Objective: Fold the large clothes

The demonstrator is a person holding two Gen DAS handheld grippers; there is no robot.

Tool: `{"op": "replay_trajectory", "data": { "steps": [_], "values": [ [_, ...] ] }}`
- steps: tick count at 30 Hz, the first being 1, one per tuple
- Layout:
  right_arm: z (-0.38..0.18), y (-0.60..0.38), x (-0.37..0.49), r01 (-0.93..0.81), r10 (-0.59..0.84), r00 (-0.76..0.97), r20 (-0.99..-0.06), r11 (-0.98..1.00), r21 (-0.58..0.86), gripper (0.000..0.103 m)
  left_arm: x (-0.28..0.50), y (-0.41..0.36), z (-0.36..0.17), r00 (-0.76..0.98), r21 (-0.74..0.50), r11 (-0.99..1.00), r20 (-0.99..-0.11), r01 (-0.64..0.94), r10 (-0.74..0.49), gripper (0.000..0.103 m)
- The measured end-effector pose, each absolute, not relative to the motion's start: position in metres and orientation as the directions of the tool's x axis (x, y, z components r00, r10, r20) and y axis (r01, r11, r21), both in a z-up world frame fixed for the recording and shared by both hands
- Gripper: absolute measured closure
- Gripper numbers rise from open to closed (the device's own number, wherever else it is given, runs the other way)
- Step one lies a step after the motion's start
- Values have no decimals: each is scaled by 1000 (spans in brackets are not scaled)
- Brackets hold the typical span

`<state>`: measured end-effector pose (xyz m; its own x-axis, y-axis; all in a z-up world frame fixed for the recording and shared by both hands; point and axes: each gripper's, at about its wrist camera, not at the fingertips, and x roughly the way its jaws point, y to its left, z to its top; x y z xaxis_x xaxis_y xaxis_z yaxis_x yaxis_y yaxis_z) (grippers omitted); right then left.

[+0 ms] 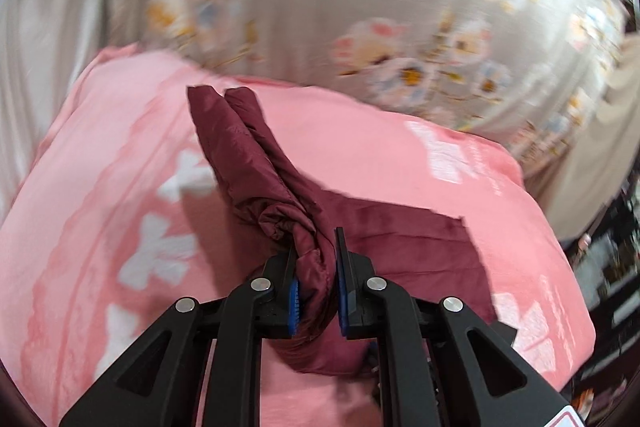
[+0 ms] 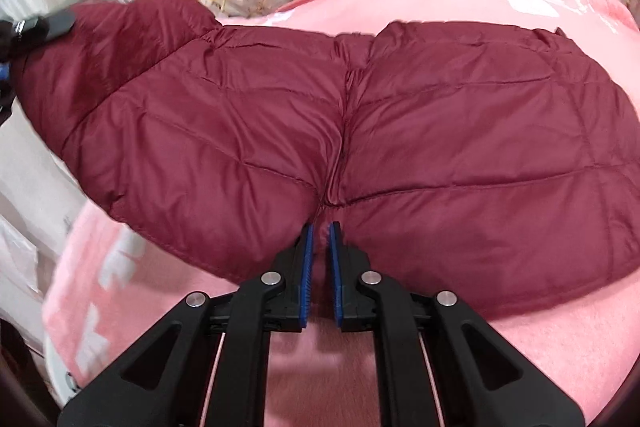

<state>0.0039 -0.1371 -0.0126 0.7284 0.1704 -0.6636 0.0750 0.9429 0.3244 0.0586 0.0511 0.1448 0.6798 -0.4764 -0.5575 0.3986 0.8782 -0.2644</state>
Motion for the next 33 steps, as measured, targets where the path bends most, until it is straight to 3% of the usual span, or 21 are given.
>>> {"op": "replay_trajectory", "data": {
  "steps": [6,11,15,18,20,21,22,24,26,28,30,33],
  "values": [
    [14,-192,-45,192,42,760,-648,939,286,94,40,-40,155,596,-248,805,-563,539,-573,92],
    [15,-253,-91,348,-89,740,-666,899,267,94,29,-132,118,473,-245,759,-656,603,-588,90],
    [7,-285,-113,423,-130,720,-682,860,284,94,24,-179,70,356,-280,742,-740,609,-571,76],
    [7,-300,-128,443,-143,725,-674,846,297,93,11,-184,54,308,-310,743,-765,593,-566,72],
    [12,-306,-134,442,-152,738,-657,845,302,86,2,-174,69,329,-310,729,-739,610,-588,61],
    [16,-307,-136,438,-155,746,-647,846,303,80,1,-169,80,345,-313,725,-720,614,-602,48],
    [22,-308,-136,433,-157,756,-635,848,305,73,0,-160,92,368,-317,723,-695,613,-617,43],
    [37,-313,-130,403,-148,787,-599,858,318,68,1,-136,119,436,-319,726,-630,610,-643,30],
    [55,-315,-119,355,-115,819,-562,871,340,67,9,-114,139,525,-270,773,-603,574,-601,29],
    [76,-318,-97,305,-69,845,-530,876,373,49,22,-101,145,585,-220,825,-611,521,-533,29],
    [93,-322,-69,262,-9,856,-517,869,419,39,43,-83,144,620,-200,873,-635,444,-461,29],
    [99,-330,-21,273,28,829,-559,852,446,30,68,-64,136,628,-207,906,-663,368,-407,29]
  ]
}}
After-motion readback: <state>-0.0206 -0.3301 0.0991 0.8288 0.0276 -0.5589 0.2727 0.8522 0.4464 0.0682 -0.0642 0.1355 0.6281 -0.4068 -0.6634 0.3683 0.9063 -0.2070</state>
